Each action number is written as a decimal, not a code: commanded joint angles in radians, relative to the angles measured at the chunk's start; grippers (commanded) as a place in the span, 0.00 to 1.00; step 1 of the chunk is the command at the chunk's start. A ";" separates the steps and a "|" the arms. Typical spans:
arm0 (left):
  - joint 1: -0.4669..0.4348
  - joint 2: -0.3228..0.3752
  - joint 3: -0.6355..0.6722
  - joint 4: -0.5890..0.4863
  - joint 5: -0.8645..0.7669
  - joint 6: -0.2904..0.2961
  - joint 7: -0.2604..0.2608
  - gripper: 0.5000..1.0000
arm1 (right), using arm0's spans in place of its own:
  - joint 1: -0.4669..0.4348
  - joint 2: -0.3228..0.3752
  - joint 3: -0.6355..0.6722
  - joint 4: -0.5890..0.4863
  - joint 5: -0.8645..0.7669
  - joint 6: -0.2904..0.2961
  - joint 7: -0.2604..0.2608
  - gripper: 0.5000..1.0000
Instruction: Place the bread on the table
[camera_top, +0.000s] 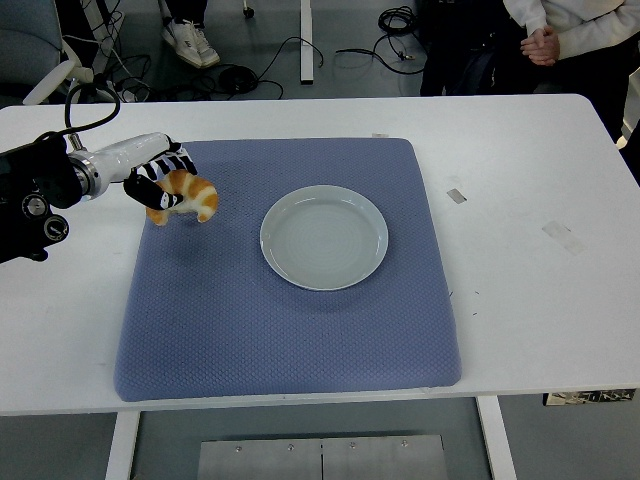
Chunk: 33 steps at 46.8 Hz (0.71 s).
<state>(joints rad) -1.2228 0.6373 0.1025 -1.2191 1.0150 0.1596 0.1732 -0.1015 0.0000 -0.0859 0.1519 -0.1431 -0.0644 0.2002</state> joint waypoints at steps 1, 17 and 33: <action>0.002 -0.008 0.000 0.009 0.001 0.000 0.000 0.26 | 0.000 0.000 0.000 0.000 0.000 0.000 -0.001 1.00; -0.003 -0.007 -0.023 0.027 -0.056 0.009 -0.001 0.87 | 0.000 0.000 0.000 0.000 0.000 0.000 -0.001 1.00; -0.003 0.002 -0.136 0.035 -0.285 0.001 -0.047 0.81 | 0.000 0.000 0.000 0.000 -0.001 0.000 -0.001 1.00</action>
<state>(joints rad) -1.2299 0.6382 -0.0026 -1.1896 0.7620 0.1645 0.1386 -0.1015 0.0000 -0.0859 0.1519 -0.1432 -0.0644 0.1995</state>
